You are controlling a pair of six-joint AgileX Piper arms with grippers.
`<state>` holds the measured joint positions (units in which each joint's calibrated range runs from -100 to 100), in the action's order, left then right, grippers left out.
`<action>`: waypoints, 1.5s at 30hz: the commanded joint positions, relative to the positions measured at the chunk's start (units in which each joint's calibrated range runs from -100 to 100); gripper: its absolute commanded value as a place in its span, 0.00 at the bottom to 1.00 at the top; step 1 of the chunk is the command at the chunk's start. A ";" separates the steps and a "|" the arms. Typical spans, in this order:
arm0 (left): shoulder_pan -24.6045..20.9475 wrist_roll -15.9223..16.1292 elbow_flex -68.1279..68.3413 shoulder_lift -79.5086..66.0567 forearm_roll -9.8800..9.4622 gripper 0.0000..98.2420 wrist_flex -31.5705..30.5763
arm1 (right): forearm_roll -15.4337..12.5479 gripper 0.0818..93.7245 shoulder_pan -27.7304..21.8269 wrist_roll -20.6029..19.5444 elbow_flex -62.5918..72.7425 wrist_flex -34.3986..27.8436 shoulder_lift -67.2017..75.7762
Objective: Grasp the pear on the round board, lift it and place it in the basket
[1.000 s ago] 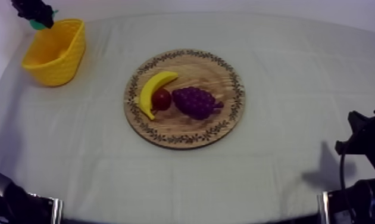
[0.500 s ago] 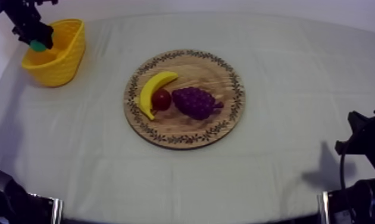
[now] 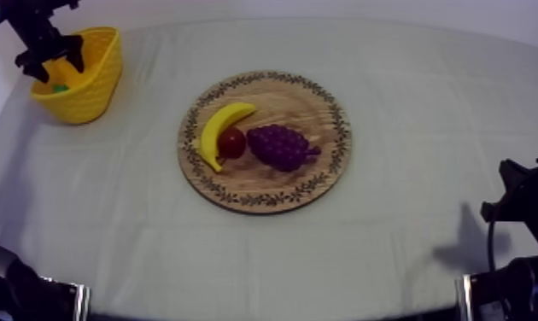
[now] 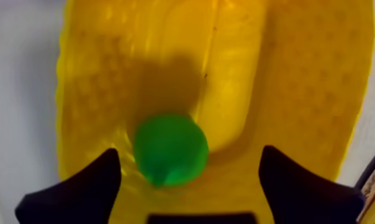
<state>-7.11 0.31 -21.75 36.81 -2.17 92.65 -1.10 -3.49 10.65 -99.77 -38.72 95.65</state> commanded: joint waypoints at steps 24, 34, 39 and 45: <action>3.51 3.62 31.33 -36.87 1.52 0.33 -21.65 | 0.00 0.00 -0.03 -0.03 -0.01 0.01 0.02; 8.51 -0.11 69.24 -68.97 -3.39 0.04 -49.13 | 0.00 0.00 -0.03 -0.03 -0.01 0.01 0.02; 12.43 -4.96 81.78 -83.41 -7.54 0.01 -53.54 | 0.00 0.00 -0.03 -0.03 -0.01 0.01 0.02; 16.03 -7.30 94.29 -99.00 -7.94 0.00 -55.85 | 0.00 0.00 -0.03 -0.03 -0.01 0.01 0.02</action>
<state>7.83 -6.43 64.27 -51.04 -10.20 37.28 -1.10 -3.49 10.63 -99.77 -38.72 95.65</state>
